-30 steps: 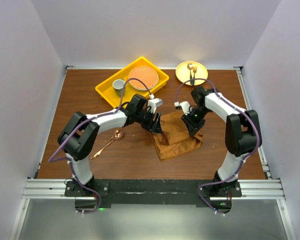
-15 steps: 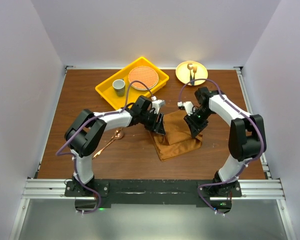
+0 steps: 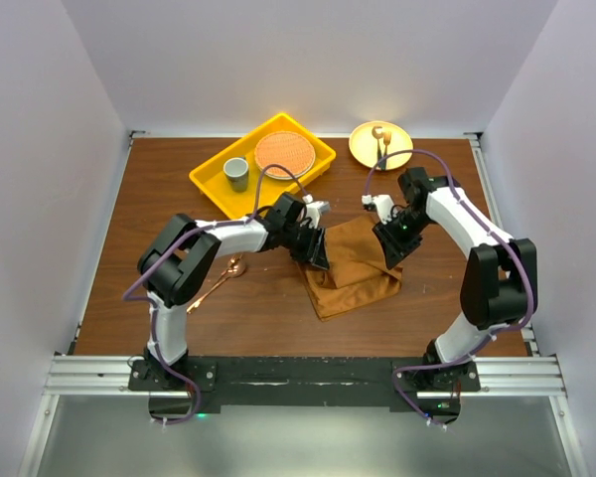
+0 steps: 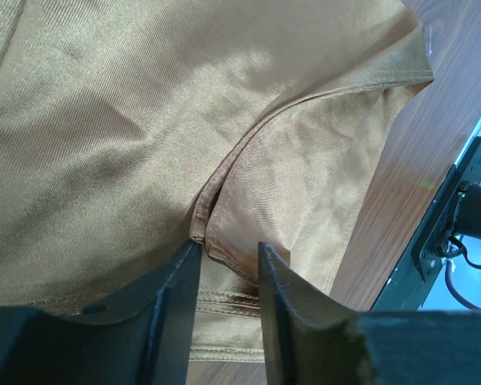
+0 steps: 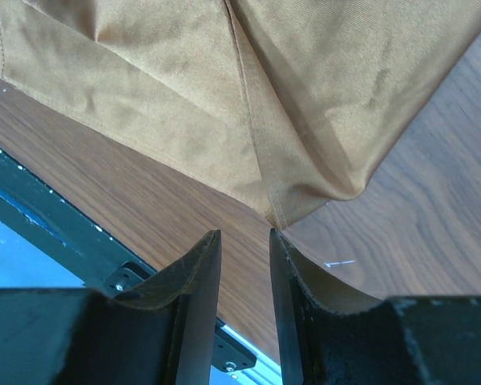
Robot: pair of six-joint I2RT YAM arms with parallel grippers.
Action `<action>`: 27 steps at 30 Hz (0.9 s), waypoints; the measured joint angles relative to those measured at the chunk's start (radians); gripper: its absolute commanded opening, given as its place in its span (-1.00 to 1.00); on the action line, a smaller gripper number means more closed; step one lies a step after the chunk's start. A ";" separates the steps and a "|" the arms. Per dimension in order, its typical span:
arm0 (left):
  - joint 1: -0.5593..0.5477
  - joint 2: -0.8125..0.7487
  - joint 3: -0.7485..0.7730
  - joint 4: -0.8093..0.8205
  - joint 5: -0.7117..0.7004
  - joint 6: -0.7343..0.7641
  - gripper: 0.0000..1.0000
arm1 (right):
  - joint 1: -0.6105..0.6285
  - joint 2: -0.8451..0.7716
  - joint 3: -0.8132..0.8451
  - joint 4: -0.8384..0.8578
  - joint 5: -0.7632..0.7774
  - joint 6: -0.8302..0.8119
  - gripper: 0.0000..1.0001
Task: Fold the napkin into a case and place the utensils inside
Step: Fold the rectangle-folded napkin at the center of the board.
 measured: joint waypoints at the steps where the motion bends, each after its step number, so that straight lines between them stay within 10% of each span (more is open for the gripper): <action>1: 0.000 0.000 0.000 0.001 0.000 0.001 -0.37 | -0.002 -0.002 0.000 -0.002 0.000 0.000 -0.29; 8: -0.025 -0.019 -0.011 0.042 0.006 0.059 -0.81 | -0.039 0.000 0.000 -0.005 0.000 -0.002 -0.29; 27: -0.224 -0.261 -0.223 0.094 -0.005 0.661 -0.65 | -0.089 0.069 0.048 -0.012 0.000 -0.045 -0.17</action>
